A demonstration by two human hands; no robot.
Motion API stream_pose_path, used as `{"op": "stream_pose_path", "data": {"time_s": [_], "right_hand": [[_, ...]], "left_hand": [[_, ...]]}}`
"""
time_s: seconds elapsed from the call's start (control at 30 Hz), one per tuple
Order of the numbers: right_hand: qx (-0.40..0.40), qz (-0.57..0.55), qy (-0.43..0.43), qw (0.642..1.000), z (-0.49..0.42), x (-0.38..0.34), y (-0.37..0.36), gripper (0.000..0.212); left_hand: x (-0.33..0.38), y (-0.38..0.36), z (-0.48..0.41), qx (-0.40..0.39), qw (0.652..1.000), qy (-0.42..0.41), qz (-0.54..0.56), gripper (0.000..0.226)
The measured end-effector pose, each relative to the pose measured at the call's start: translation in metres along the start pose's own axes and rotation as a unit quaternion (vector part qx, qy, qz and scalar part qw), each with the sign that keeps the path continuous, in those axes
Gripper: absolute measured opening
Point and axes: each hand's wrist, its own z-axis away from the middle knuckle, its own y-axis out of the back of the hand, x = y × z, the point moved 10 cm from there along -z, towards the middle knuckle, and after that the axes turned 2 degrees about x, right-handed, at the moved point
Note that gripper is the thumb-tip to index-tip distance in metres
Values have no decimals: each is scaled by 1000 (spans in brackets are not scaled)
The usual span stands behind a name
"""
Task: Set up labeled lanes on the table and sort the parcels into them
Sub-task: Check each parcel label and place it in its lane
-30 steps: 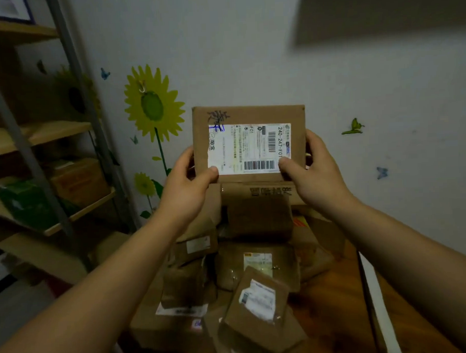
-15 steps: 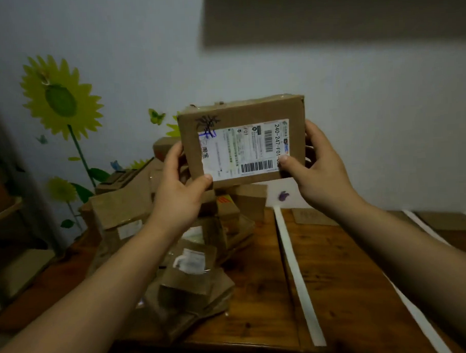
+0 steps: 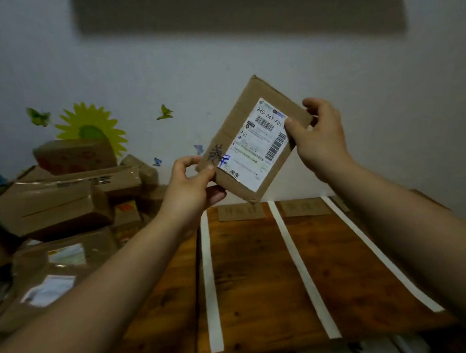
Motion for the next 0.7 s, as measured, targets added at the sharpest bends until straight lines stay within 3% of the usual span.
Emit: {"op": "stream_pose_path", "data": {"time_s": [0.1,0.23,0.43,0.6,0.7], "right_hand": [[-1,-80,-55,995,-12,34,8,61],[-121,-94,-42,987,-1,64,-22,52],[-183,-63,-83,978,-4,129,-63,52],[-233,-24,-148,961,21,190,-121,64],[-309,39,-218,925,54,245,-167,66]], "left_hand": [[-18,-38,-3,5,997,22,68,23],[-42,-63,-9,15,995,46,84,18],[-79,-39,-44,-3,981,36,-190,12],[-148,-11,-81,-62,965,83,-241,54],[-208,8,-96,-91,949,152,-262,60]]}}
